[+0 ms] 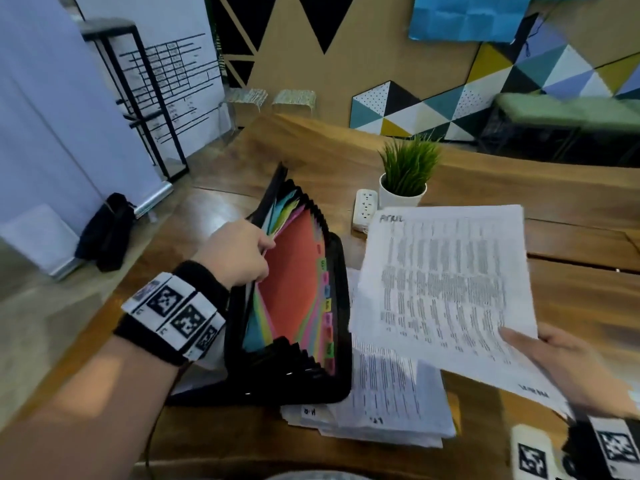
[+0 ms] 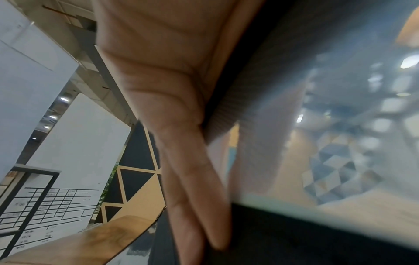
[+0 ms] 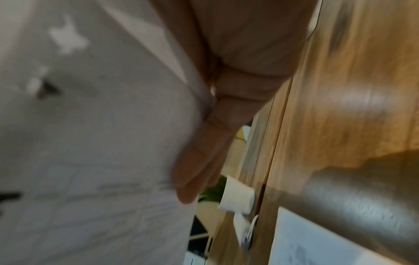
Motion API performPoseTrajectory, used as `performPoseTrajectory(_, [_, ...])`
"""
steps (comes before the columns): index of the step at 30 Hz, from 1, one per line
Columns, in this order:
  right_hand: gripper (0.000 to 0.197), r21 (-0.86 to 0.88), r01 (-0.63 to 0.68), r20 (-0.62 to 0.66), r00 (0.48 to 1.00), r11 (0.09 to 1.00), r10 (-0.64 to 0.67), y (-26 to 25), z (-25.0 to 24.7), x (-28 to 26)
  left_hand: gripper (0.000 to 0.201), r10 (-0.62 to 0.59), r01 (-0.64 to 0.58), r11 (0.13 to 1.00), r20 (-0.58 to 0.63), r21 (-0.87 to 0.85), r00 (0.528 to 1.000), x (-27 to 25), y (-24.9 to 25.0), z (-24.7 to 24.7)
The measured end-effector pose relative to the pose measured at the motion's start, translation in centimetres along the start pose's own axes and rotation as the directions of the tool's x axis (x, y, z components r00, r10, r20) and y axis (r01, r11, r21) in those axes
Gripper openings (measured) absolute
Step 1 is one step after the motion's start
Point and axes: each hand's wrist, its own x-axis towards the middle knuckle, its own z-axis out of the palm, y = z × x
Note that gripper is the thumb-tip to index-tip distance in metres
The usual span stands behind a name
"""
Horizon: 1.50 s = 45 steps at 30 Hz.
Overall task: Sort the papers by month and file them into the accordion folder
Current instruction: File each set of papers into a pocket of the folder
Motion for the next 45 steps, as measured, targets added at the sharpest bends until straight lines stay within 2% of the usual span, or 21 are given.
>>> performPoseTrajectory(3, [0.024,-0.055,-0.014,0.227,0.974,0.998,0.027,-2.4,1.7,0.2,0.059,-0.005,0.004,0.999,0.034,0.035,0.999,-0.6,0.3,0.8])
performPoseTrajectory(6, [0.022,-0.054,-0.026,0.345,0.938,0.998,0.043,-3.5,3.5,1.3,0.057,-0.001,-0.002,0.998,0.048,0.063,0.999,-1.1,0.7,1.5])
performPoseTrajectory(8, [0.036,-0.053,-0.029,0.349,0.936,0.998,0.046,-4.1,4.7,2.7,0.057,0.001,-0.004,0.998,0.056,0.062,0.998,-1.2,0.9,1.9])
performPoseTrajectory(9, [0.035,-0.057,-0.015,0.318,0.947,0.998,0.033,-4.3,5.4,3.6,0.057,0.000,-0.004,0.998,0.065,0.059,0.998,-1.3,0.9,2.1])
performPoseTrajectory(11, [0.014,-0.089,0.028,0.220,0.975,0.996,-0.008,-4.8,6.8,4.8,0.057,0.000,-0.004,0.999,0.071,0.051,0.997,-1.6,1.0,2.3])
performPoseTrajectory(12, [0.010,-0.115,0.059,0.188,0.981,0.992,-0.036,-5.1,7.5,5.2,0.057,0.001,-0.004,0.999,0.068,0.051,0.998,-1.7,1.1,2.2])
performPoseTrajectory(20, [0.009,-0.253,0.258,0.107,0.965,0.932,-0.238,-3.6,14.7,4.4,0.055,0.034,-0.035,0.999,0.041,0.034,0.999,-2.0,1.1,2.5])
performPoseTrajectory(23, [0.005,-0.178,0.275,0.214,0.948,0.945,-0.235,-3.1,18.3,4.0,0.051,0.047,-0.049,0.998,0.038,0.048,0.998,-2.0,1.3,2.9])
performPoseTrajectory(24, [0.008,-0.156,0.257,0.264,0.941,0.954,-0.210,-3.0,19.6,3.9,0.049,0.049,-0.051,0.997,0.037,0.049,0.998,-2.1,1.4,2.9])
performPoseTrajectory(27, [0.038,-0.130,0.188,0.328,0.935,0.973,-0.137,-2.6,21.4,4.2,0.049,0.046,-0.046,0.998,0.014,0.053,0.999,-2.5,1.2,2.2])
performPoseTrajectory(31, [0.043,-0.197,0.200,0.365,0.923,0.960,-0.117,-3.3,21.9,5.3,0.056,0.025,-0.025,1.000,-0.026,0.016,0.999,-3.4,1.0,1.3])
performPoseTrajectory(34, [0.030,-0.365,0.236,0.454,0.890,0.901,-0.049,-3.9,23.1,6.0,0.056,0.035,-0.035,0.999,-0.007,-0.019,0.999,-4.1,1.4,1.5])
performPoseTrajectory(37, [0.021,-0.456,0.269,0.531,0.847,0.848,0.017,-4.5,24.4,5.9,0.057,0.044,-0.044,0.999,-0.010,-0.025,0.999,-4.3,1.6,1.9])
performPoseTrajectory(39, [0.021,-0.498,0.291,0.543,0.839,0.817,0.032,-4.9,24.4,5.6,0.056,0.036,-0.037,0.998,-0.020,-0.060,0.999,-4.2,1.4,1.7])
performPoseTrajectory(40, [0.026,-0.486,0.303,0.540,0.842,0.820,0.009,-5.1,23.9,5.5,0.056,0.030,-0.032,0.996,-0.027,-0.087,0.999,-4.1,1.3,1.4])
performPoseTrajectory(42, [0.031,-0.341,0.258,0.509,0.859,0.904,-0.054,-5.7,22.4,5.4,0.056,0.012,-0.018,0.988,-0.043,-0.154,0.999,-3.9,0.6,0.9])
performPoseTrajectory(44, [0.023,-0.111,0.157,0.403,0.910,0.981,-0.100,-5.8,19.8,5.4,0.056,-0.011,0.000,0.975,-0.049,-0.223,0.999,-3.7,-0.2,0.1])
performPoseTrajectory(45, [0.019,-0.073,0.135,0.331,0.938,0.988,-0.104,-5.5,18.2,5.5,0.056,-0.023,0.010,0.969,-0.049,-0.248,0.999,-3.6,-0.5,-0.3])
